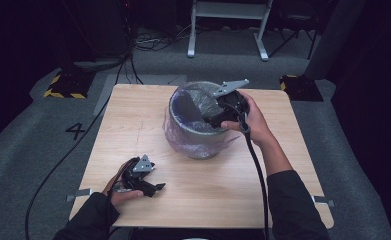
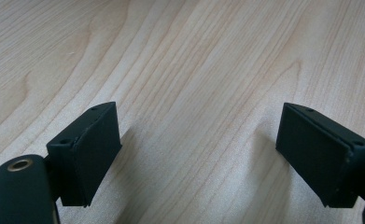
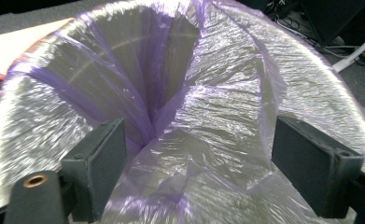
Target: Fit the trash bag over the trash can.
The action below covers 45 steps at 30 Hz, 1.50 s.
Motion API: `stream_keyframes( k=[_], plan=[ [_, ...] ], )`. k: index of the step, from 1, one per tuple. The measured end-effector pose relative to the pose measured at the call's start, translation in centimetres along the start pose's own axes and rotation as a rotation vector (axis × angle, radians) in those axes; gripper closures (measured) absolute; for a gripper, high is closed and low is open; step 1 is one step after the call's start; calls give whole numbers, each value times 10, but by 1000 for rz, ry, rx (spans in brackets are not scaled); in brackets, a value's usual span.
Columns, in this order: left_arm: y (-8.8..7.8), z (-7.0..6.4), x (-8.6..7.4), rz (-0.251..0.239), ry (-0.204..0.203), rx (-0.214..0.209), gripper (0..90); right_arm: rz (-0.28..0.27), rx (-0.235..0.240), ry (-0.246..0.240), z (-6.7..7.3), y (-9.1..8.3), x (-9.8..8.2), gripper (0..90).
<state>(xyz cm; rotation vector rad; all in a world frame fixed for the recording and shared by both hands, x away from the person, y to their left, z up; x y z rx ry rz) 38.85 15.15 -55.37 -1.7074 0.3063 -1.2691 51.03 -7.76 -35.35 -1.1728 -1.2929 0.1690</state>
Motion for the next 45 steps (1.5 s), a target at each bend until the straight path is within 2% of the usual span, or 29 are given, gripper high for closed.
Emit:
stream_keyframes(
  k=[5, 16, 21, 25, 31, 35, 37, 45],
  plan=[
    [0, 0, 0, 0, 0, 0, 133, -14, -8, 11, -3, -9, -3, 181],
    [0, 0, 0, 0, -1, -4, 133, -38, -24, -6, 0, -29, -11, 190],
    [0, 0, 0, 1, 0, -3, 134, -51, -18, -17, 4, -37, -15, 220],
    [0, 0, 0, 0, 0, -3, 134, -62, -33, -33, 9, -43, -19, 220],
    [0, 0, 0, 0, 0, -2, 134, -64, -87, -67, 17, -47, -25, 220],
    [0, 0, 0, 0, 0, -2, 134, -77, -79, -65, 22, -51, -30, 208],
    [0, 0, 0, 1, 0, -2, 134, -93, -98, -63, 23, -52, -33, 201],
    [0, 0, 0, 0, 0, -1, 134, -144, -87, -62, 33, -58, -40, 180]
  ],
)
Point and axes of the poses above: each handheld gripper's, and its own axes: y roughly forward along the jaws, x roughly out of its top, z roughly to its left, the point moved 7 cm from there along y, roughly forward along the jaws, and after that the axes turned 8 degrees about z, right-handed, at the moved point
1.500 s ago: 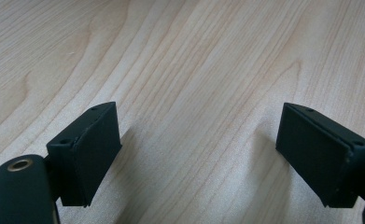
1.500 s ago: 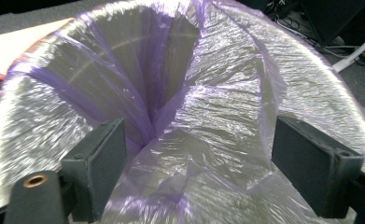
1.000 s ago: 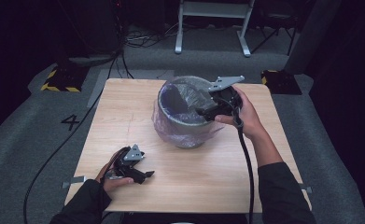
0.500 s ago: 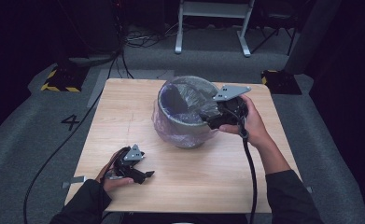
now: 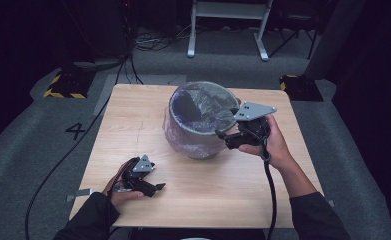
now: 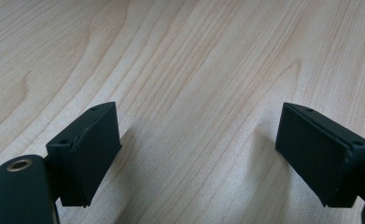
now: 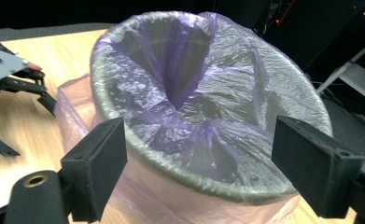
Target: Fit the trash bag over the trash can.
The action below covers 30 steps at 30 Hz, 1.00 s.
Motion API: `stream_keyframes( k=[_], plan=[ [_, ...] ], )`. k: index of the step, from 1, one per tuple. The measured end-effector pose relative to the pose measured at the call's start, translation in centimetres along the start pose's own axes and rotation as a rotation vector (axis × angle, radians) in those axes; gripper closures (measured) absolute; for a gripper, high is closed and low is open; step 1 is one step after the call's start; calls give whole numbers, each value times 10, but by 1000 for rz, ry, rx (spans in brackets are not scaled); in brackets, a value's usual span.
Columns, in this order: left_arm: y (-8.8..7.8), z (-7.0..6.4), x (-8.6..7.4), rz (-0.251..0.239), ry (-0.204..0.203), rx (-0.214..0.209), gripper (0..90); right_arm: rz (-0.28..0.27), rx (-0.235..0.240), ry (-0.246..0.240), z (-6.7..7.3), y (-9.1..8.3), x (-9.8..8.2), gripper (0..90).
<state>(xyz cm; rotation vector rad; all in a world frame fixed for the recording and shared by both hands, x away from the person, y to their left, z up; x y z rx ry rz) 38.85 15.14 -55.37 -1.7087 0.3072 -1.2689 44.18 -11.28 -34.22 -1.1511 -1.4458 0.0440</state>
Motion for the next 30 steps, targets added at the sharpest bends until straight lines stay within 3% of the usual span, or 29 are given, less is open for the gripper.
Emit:
stream_keyframes(
  k=[5, 11, 30],
  plan=[
    [0, 0, 0, 0, 0, 0, 134, -25, -6, -13, 5, -6, -5, 173],
    [0, 0, 0, 0, 0, 0, 134, -13, -2, -33, 12, -9, -14, 174],
    [0, 0, 0, 0, 0, 1, 134, 11, -6, -37, 20, -16, -47, 175]
  ],
)
Point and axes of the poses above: each handheld gripper's, and its own axes: y roughly forward along the jaws, x roughly out of its top, z roughly to its left, the point moved 7 cm from there along y, roughly forward along the jaws, and after that the axes turned 8 degrees about z, right-handed, at the moved point
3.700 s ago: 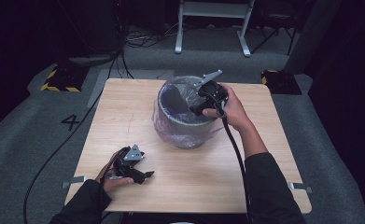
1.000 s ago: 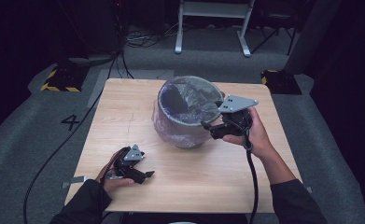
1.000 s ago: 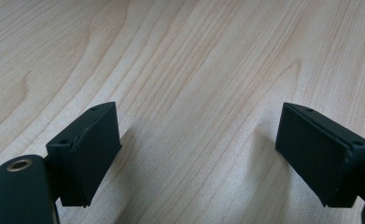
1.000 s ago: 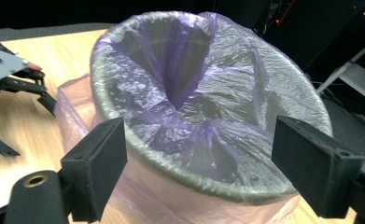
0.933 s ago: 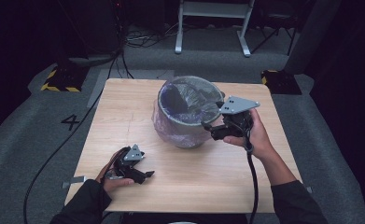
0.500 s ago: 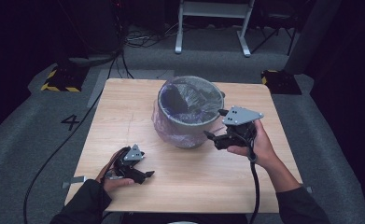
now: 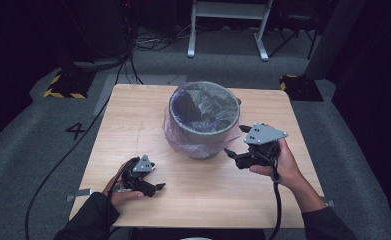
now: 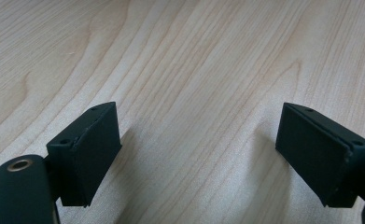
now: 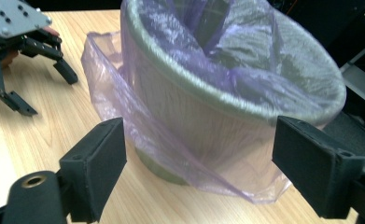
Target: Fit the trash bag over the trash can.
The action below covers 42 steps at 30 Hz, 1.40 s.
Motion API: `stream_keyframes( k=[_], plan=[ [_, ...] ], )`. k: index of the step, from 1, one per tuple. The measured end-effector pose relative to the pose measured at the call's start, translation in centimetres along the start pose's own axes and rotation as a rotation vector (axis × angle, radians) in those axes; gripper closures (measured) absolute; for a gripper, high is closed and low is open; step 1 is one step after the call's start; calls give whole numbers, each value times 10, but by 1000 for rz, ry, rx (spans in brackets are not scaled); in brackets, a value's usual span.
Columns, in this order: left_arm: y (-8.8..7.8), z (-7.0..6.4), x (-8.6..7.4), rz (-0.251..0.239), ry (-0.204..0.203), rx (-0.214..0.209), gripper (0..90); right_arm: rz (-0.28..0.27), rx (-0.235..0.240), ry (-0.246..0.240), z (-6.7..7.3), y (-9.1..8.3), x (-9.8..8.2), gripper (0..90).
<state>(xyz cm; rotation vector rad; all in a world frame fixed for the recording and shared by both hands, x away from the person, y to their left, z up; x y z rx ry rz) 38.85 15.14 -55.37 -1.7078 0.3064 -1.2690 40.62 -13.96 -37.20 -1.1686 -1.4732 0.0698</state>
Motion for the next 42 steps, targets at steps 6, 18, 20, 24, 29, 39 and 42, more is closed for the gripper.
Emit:
stream_keyframes(
  k=[6, 18, 20, 24, 29, 39, 42],
  plan=[
    [0, 0, 0, 0, 0, 0, 134, 23, 14, -6, 2, 4, -14, 176],
    [0, 0, 0, 0, -1, -1, 135, 140, 20, -5, 4, 24, -53, 175],
    [0, 0, 0, -1, -1, -1, 135, 162, 21, -9, 6, 28, -59, 175],
    [0, 0, 0, 0, -1, -1, 135, 190, 40, -1, 9, 34, -70, 175],
    [0, 0, 0, -1, -1, -1, 135, 222, 53, 15, 13, 42, -85, 175],
    [0, 0, 0, -1, -1, -1, 135, 265, 77, 45, 18, 52, -111, 177],
    [0, 0, 0, 0, -1, -1, 135, 277, 61, 41, 18, 53, -119, 177]
  ],
)
Point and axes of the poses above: each handheld gripper's, and its own axes: y roughly forward along the jaws, x roughly out of its top, z roughly to its left, the point moved 7 cm from there along y, roughly forward along the jaws, and after that the axes turned 8 degrees about z, right-handed, at the moved point
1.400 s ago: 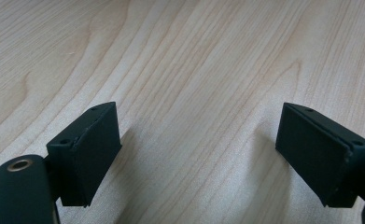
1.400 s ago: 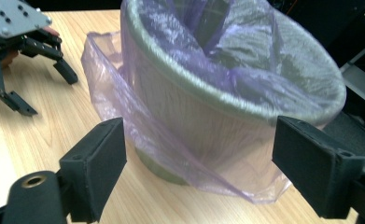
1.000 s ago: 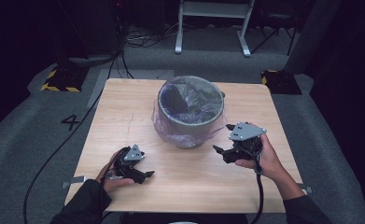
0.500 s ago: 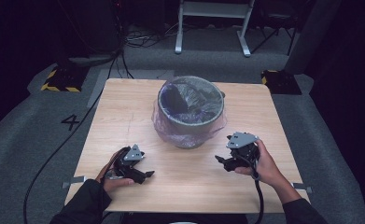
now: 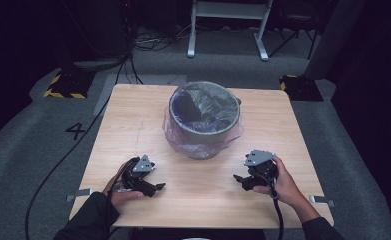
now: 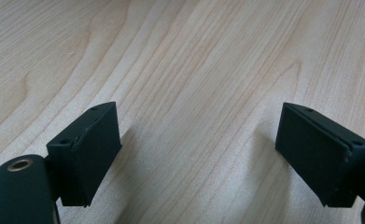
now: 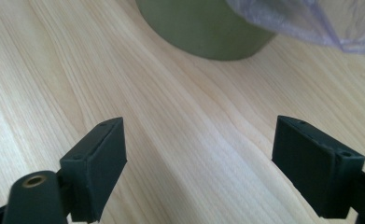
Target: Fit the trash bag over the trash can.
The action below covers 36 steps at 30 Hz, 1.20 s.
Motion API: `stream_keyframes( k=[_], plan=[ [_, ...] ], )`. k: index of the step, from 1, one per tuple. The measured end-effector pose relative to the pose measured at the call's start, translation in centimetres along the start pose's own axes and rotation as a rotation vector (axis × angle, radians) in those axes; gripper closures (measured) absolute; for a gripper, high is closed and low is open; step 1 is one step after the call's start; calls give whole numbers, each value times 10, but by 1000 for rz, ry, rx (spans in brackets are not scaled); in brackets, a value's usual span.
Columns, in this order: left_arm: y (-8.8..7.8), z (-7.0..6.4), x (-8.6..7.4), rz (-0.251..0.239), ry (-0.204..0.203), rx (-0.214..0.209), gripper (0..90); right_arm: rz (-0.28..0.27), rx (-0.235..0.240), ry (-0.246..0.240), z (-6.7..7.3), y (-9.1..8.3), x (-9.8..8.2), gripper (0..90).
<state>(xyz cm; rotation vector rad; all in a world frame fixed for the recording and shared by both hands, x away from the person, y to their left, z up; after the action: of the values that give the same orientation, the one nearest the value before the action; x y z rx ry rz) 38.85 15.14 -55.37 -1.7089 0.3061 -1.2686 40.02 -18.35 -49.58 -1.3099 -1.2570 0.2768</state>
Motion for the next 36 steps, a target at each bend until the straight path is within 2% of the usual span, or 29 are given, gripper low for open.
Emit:
stream_keyframes(
  k=[7, 10, 11, 22, 30, 33, 36],
  plan=[
    [0, 0, 0, 0, 0, 0, 135, 7, -4, 28, -1, 3, -19, 178],
    [0, 0, 0, 0, 0, 1, 135, -7, 29, 45, -1, 0, -28, 189],
    [0, 0, 0, 0, 0, 1, 135, -13, 24, 43, -2, -1, -31, 189],
    [0, 0, 0, 0, 0, 1, 135, -26, 42, 149, -9, 3, -68, 185],
    [0, 0, 0, 0, 0, 1, 135, -36, 40, 260, -21, 3, -94, 182],
    [0, 0, 0, 0, 0, 0, 135, -28, 15, 318, -28, 2, -105, 188],
    [0, 0, 0, 0, 0, 0, 135, -46, 22, 374, -32, 0, -116, 176]
  ],
)
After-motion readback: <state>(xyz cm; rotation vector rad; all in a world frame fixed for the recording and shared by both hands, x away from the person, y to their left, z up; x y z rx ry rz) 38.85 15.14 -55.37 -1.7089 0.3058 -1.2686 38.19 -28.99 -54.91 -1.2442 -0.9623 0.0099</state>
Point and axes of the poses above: each handheld gripper's, and its own axes: y roughly forward along the jaws, x roughly out of its top, z roughly to its left, the point moved 7 cm from there along y, roughly forward along the jaws, and after that the axes turned 8 degrees about z, right-handed, at the moved point
